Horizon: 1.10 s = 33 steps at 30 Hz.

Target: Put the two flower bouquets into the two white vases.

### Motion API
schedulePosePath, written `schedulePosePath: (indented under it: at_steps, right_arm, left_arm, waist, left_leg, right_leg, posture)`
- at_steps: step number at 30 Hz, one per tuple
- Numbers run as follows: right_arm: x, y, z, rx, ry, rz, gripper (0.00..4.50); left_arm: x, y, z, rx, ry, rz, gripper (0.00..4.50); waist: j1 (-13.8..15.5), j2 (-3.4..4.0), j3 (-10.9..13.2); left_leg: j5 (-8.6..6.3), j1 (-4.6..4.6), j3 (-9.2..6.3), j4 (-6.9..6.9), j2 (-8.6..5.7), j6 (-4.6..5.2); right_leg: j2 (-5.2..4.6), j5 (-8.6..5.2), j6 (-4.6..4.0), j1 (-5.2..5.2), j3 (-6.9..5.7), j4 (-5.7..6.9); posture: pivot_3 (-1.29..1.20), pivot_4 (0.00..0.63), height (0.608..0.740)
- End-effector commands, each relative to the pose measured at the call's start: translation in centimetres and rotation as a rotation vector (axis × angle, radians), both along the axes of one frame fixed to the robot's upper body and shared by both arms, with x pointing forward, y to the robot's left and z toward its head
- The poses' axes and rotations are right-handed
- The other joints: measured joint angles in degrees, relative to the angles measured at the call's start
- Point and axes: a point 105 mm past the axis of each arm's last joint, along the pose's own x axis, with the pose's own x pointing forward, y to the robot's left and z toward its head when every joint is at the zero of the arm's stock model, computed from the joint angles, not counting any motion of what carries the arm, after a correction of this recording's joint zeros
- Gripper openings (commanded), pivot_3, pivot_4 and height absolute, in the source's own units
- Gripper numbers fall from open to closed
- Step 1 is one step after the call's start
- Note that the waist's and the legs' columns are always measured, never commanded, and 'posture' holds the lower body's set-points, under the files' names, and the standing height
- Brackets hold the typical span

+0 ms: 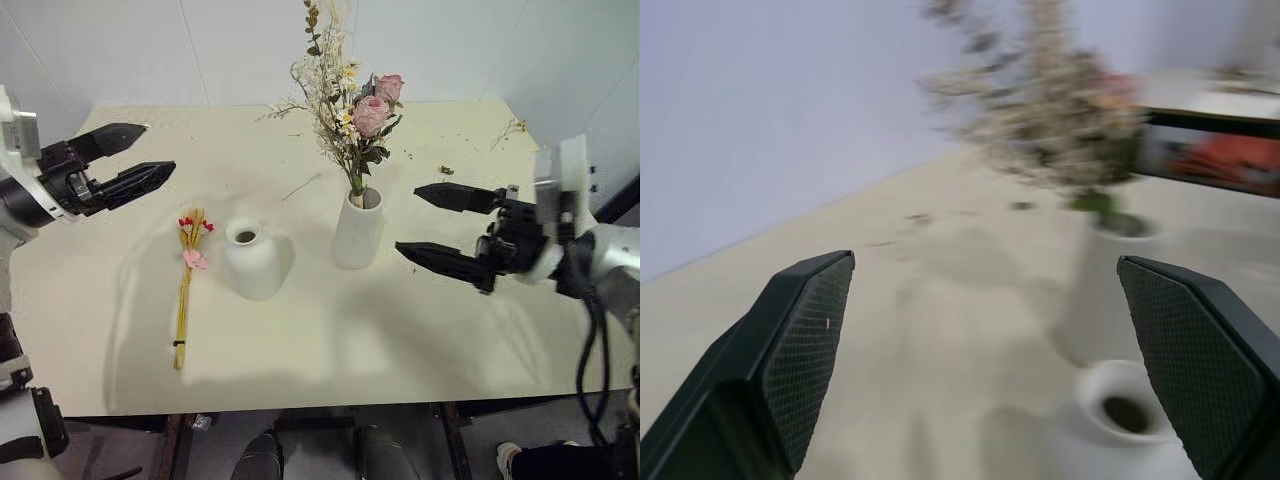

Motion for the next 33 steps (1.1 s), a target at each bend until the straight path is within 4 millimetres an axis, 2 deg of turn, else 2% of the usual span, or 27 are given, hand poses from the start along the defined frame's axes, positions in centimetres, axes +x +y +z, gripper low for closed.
schedulePosePath:
  at_steps: [1,5,11,15,20,27,30,33]
  right_arm:
    - [-0.9,-0.3,0.3,-0.021,0.014,0.102,4.45]
    - [-0.5,-0.4,0.6,0.042,0.045,0.161,4.45]
    - [1.0,-0.4,0.3,0.056,0.066,0.174,4.45]
    - [1.7,-0.5,0.0,0.034,0.072,0.168,4.45]
    - [1.9,-0.5,-0.2,0.022,0.076,0.172,4.45]
    - [1.8,-1.0,-0.2,0.009,0.088,0.172,4.45]
    - [1.8,-1.2,-0.2,0.008,0.087,0.162,4.45]
    - [1.8,-1.3,-0.2,0.010,0.087,0.155,4.45]
  left_arm:
    - [-0.3,1.0,0.1,0.001,0.024,0.187,4.50]
    - [-0.3,1.7,-2.0,-0.027,0.137,0.301,4.50]
    - [-0.3,2.8,-6.7,-0.031,0.384,0.497,4.50]
    - [-0.7,2.4,-9.5,0.011,0.573,0.537,4.50]
    - [-0.3,2.0,-10.9,0.008,0.691,0.568,4.50]
    - [-0.2,0.4,-13.1,0.032,0.856,0.564,4.50]
    - [-0.6,0.6,-13.9,0.081,0.920,0.574,4.50]
    - [-0.4,1.0,-13.8,0.103,0.942,0.590,4.50]
  waist:
    - [0.13,-0.02,0.01]
    - [0.17,-0.03,0.02]
    - [0.53,-0.04,0.02]
    - [1.06,-0.06,0.03]
    - [1.52,-0.14,0.08]
    - [1.50,-0.16,0.09]
    - [1.14,-0.18,0.10]
    - [1.19,-0.19,0.11]
  left_leg:
    - [-0.01,0.00,0.00,0.00,0.00,0.01]
    - [-0.01,-0.01,0.00,0.01,-0.01,0.01]
    - [-0.01,-0.01,0.00,0.06,-0.03,0.01]
    - [-0.03,-0.02,0.00,0.06,-0.03,-0.02]
    - [-0.05,-0.03,0.00,0.06,-0.03,-0.06]
    - [-0.07,-0.04,0.00,0.06,-0.05,-0.10]
    - [-0.08,-0.04,0.01,0.07,-0.05,-0.12]
    - [-0.09,-0.03,0.01,0.06,-0.03,-0.14]
  right_leg:
    - [0.00,0.00,0.00,0.00,0.00,-0.01]
    - [0.00,0.00,0.01,-0.01,0.00,-0.01]
    - [0.00,0.01,0.01,0.00,0.01,0.01]
    - [0.02,0.01,0.01,-0.02,0.01,-0.01]
    - [0.02,0.01,0.01,-0.02,-0.01,-0.04]
    - [0.01,0.01,0.01,-0.01,-0.01,-0.09]
    - [0.02,0.01,0.01,-0.02,0.00,-0.08]
    - [0.04,0.01,0.01,-0.04,0.01,-0.07]
  posture:
    - [0.00,0.150,0.740]
    - [0.00,0.150,0.740]
    - [0.00,0.150,0.740]
    - [0.00,0.150,0.740]
    - [0.00,0.150,0.740]
    - [0.00,0.150,0.740]
    - [0.00,0.150,0.740]
    - [0.00,0.150,0.740]
